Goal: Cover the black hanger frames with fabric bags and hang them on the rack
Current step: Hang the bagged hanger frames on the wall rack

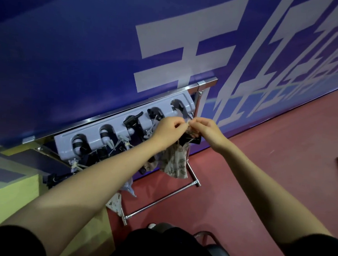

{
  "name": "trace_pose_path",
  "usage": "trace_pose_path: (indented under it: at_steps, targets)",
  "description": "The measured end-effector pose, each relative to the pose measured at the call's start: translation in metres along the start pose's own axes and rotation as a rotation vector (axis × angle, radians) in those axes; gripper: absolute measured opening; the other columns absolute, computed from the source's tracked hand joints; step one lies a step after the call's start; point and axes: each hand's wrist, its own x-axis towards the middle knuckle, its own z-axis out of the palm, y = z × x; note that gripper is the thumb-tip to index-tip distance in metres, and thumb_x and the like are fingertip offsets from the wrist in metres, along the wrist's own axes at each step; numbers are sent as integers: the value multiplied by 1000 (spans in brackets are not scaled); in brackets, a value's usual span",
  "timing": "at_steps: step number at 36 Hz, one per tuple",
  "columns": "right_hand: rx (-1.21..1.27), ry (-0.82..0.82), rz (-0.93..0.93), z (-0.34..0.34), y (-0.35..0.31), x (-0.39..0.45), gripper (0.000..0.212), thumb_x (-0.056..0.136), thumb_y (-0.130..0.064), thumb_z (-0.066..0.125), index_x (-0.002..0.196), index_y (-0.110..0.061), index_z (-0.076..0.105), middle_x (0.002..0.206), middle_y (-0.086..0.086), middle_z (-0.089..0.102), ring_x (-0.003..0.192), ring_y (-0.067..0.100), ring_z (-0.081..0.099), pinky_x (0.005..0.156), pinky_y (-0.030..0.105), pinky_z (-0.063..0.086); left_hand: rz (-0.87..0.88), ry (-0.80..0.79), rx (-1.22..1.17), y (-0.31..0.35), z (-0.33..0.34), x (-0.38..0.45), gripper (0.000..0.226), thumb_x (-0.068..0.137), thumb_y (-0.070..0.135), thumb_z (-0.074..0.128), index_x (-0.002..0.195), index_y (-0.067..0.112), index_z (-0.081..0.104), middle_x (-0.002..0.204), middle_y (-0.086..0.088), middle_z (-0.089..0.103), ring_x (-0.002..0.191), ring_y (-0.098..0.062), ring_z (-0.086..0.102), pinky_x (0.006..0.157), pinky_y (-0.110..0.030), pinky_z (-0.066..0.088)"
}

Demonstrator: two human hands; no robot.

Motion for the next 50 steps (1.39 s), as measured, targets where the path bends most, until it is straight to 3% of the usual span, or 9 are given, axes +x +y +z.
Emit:
trace_pose_path:
  at_steps: [9, 19, 25, 27, 29, 35, 40, 44, 50]
  targets:
    - [-264, 5, 23, 30, 16, 24, 19, 96, -15, 55, 79, -20, 60, 69, 1, 60, 68, 13, 57, 74, 30, 48, -158, 144, 268, -37, -5, -10, 26, 94, 17, 47, 82, 6, 66, 75, -9, 65, 68, -24, 58, 63, -39, 46]
    - [-138, 142, 121, 34, 33, 41, 7, 93, -6, 59, 87, -8, 55, 70, -1, 61, 59, -1, 59, 64, 14, 47, -278, 51, 466, -37, 2, 13, 45, 97, 18, 48, 53, 13, 43, 51, -5, 41, 57, -26, 47, 54, -30, 36]
    - [-80, 163, 206, 34, 36, 37, 20, 94, -5, 54, 76, -14, 58, 68, 1, 57, 61, 9, 51, 60, 18, 44, -233, -54, 164, -47, -13, 16, 21, 98, 17, 50, 95, 8, 68, 88, -11, 70, 75, -22, 68, 72, -35, 58]
    - [-44, 176, 222, 36, 35, 34, 23, 95, -2, 52, 75, -13, 57, 65, 1, 53, 57, 8, 48, 56, 16, 43, -240, -89, 39, -48, -17, 13, 21, 99, 13, 49, 107, 5, 66, 95, -12, 69, 76, -18, 66, 67, -24, 58]
    - [-56, 197, 212, 39, 35, 32, 23, 95, -3, 51, 76, -13, 58, 66, 2, 54, 58, 9, 48, 57, 16, 43, -217, -99, -37, -47, -21, 10, 21, 98, 9, 48, 109, 5, 66, 98, -11, 68, 78, -14, 64, 65, -15, 54]
    - [-238, 374, 102, 52, 28, 29, 17, 97, -17, 49, 104, -10, 63, 95, 2, 62, 84, 12, 57, 72, 20, 42, -73, -78, -99, -53, -36, -9, 30, 97, 6, 47, 94, 28, 67, 96, 11, 67, 97, -12, 65, 91, -30, 52]
    - [-189, 544, -48, 77, 6, 19, 16, 98, -23, 49, 95, -12, 60, 85, 2, 60, 74, 8, 54, 67, 20, 39, -83, 28, -292, -48, -58, -33, 27, 101, 9, 42, 92, 19, 66, 86, 4, 65, 81, -11, 64, 70, -22, 56]
    - [-66, 394, -77, 112, -23, 20, 18, 97, -17, 45, 90, -16, 62, 73, -4, 54, 63, 5, 48, 64, 22, 40, -120, 220, -424, -51, -97, -59, 34, 104, 13, 37, 82, 17, 63, 76, -1, 61, 62, -10, 58, 46, -20, 49]
    - [14, 145, -160, 193, -67, 24, 28, 96, -5, 41, 76, -15, 59, 60, 1, 50, 49, 3, 43, 52, 19, 36, -170, 546, -471, -84, -171, -115, 36, 104, 13, 35, 75, 15, 56, 63, -1, 54, 43, -2, 49, 40, -15, 38]
